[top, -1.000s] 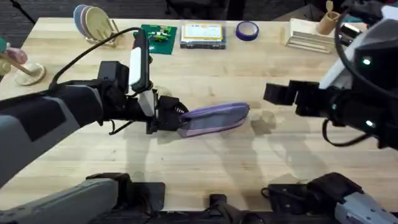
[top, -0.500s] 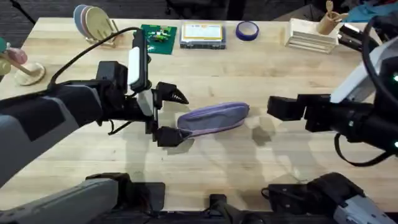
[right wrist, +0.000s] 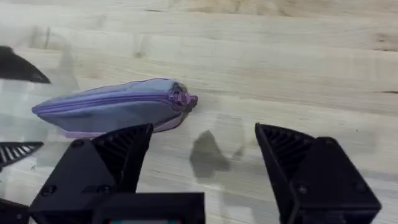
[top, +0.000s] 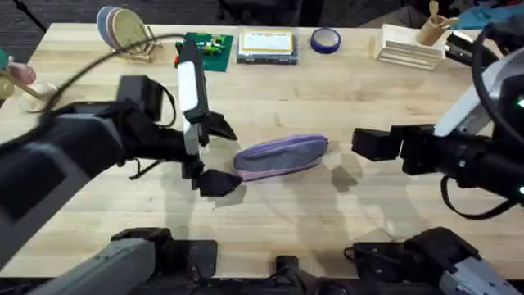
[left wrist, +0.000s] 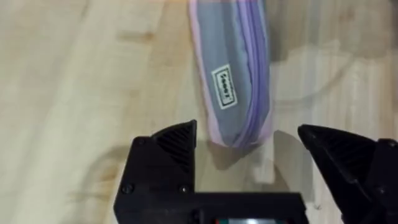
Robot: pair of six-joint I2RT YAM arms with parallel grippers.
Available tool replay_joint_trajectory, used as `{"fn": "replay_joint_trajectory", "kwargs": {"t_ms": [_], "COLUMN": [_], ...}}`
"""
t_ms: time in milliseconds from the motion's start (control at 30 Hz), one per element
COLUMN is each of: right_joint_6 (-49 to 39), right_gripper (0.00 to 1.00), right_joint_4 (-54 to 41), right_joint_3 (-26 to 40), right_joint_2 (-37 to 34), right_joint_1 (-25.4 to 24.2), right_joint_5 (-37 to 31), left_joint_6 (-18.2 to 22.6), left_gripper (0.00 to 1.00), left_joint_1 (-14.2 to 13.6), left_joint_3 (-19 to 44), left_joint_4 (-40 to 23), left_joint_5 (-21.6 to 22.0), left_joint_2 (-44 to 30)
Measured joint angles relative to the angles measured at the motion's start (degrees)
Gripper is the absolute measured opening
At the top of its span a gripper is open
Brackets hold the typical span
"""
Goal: Unzip the bag, pick up the pens from the table one at a time and place them inside, then zip the bag closed.
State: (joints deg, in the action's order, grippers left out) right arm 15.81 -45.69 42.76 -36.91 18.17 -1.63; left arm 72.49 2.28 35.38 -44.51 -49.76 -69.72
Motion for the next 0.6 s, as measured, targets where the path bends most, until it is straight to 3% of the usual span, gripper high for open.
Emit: {"fn": "replay_joint_trajectory", "kwargs": {"t_ms": [300, 600], "right_joint_6": [-0.02, -0.02], "right_gripper": [0.998, 0.997], "right_joint_4": [0.00, 0.00], "right_joint_3": [0.02, 0.02], "right_joint_2": [0.00, 0.00], "right_joint_1": [0.00, 0.00], "right_joint_5": [0.01, 1.19], "left_joint_6": [-10.01, -27.35], "left_gripper": [0.996, 0.993], "left_joint_1": [0.00, 0.00], "left_joint_3": [5.21, 5.41], "left_joint_4": [-6.95, -14.54], "left_joint_5": [5.61, 9.54], "left_joint_2": [16.22, 30.86]}}
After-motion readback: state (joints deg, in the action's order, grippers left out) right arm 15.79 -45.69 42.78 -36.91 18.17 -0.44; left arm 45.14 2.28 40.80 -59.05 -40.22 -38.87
